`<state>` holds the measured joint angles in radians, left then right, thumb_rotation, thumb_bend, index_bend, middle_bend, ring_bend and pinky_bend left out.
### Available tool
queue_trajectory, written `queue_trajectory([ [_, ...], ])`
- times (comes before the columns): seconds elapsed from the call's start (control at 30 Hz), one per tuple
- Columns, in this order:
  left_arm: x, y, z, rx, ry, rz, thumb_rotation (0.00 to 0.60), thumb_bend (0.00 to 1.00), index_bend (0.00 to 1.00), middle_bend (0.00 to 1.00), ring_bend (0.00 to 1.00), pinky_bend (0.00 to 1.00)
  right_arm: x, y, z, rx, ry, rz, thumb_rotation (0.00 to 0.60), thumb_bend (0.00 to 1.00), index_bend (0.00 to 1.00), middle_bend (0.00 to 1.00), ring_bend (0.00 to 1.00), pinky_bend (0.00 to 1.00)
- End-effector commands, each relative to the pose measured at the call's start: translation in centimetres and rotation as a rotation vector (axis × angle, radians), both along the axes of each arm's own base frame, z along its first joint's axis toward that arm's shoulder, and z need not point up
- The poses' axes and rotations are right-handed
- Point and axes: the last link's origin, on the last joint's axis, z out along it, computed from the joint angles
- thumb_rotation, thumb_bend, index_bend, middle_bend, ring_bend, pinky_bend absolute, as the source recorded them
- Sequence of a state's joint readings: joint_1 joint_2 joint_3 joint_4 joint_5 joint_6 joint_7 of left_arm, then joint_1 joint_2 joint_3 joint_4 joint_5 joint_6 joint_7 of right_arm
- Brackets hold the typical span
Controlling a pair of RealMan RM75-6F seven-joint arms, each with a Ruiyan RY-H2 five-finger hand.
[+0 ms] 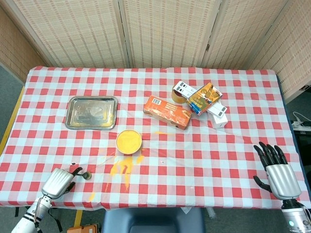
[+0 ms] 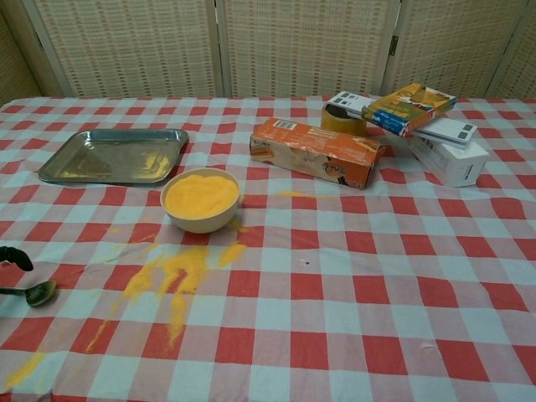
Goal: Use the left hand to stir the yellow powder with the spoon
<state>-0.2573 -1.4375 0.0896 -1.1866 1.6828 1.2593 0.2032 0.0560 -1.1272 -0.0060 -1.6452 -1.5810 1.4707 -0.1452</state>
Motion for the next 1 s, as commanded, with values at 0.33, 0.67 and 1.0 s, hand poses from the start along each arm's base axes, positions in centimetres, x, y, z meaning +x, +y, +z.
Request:
queue_trajectory([
  [0.33,-0.1,0.8,-1.4,0.008,0.016,-0.035,0.600,0.40,0.38,1.00,1.00,1.00,0.0,0.1,-0.1,0.007,0.004,-0.004,0.600,0.15,0.00,0.00,0.00,0.00],
  [0.67,-0.2,1.4,-2.0,0.011,0.019,-0.051,0.600,0.41,0.45,1.00,1.00,1.00,-0.1,0.1,0.0,0.002,0.006,-0.012,0.600,0.15,0.00,0.00,0.00,0.00],
  [1.0,0.0,1.6,-2.1,0.015,0.004,-0.059,0.600,0.41,0.50,1.00,1.00,1.00,-0.2,0.2,0.0,0.008,0.009,-0.025,0.600,0.15,0.00,0.00,0.00,0.00],
])
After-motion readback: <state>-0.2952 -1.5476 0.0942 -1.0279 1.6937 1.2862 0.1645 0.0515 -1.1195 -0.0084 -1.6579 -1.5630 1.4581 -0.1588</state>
